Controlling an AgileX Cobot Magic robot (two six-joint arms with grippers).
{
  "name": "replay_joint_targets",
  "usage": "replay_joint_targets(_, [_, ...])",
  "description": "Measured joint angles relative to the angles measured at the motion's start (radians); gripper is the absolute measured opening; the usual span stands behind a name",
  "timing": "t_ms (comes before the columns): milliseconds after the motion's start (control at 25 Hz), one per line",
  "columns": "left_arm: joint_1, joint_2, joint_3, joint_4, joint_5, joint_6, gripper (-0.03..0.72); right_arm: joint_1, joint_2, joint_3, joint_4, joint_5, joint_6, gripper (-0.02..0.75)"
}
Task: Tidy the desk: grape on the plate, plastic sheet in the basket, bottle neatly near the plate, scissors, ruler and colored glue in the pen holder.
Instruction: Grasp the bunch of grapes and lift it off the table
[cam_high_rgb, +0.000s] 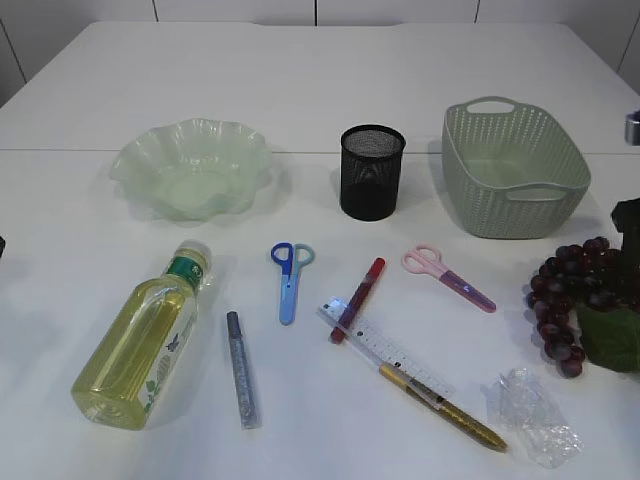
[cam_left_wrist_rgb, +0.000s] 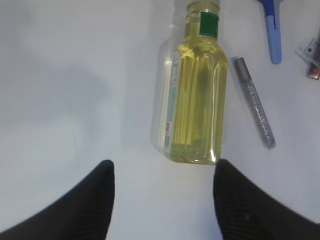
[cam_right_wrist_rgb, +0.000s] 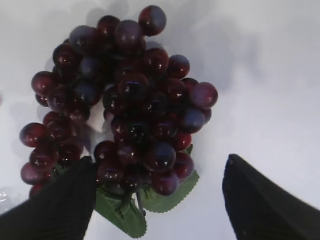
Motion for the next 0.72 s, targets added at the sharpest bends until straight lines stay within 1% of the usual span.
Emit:
replay_joint_targets(240, [0.000, 0.000, 0.000, 0.000, -0.050, 0.002, 0.456, -0.017, 0.057, -0.002, 0.000, -0.032, -0.025, 0.614])
replay_joint_targets(720, [0.000, 0.000, 0.000, 0.000, -0.052, 0.002, 0.456, -0.017, 0.158, -0.010, 0.000, -0.110, -0.028, 0.616])
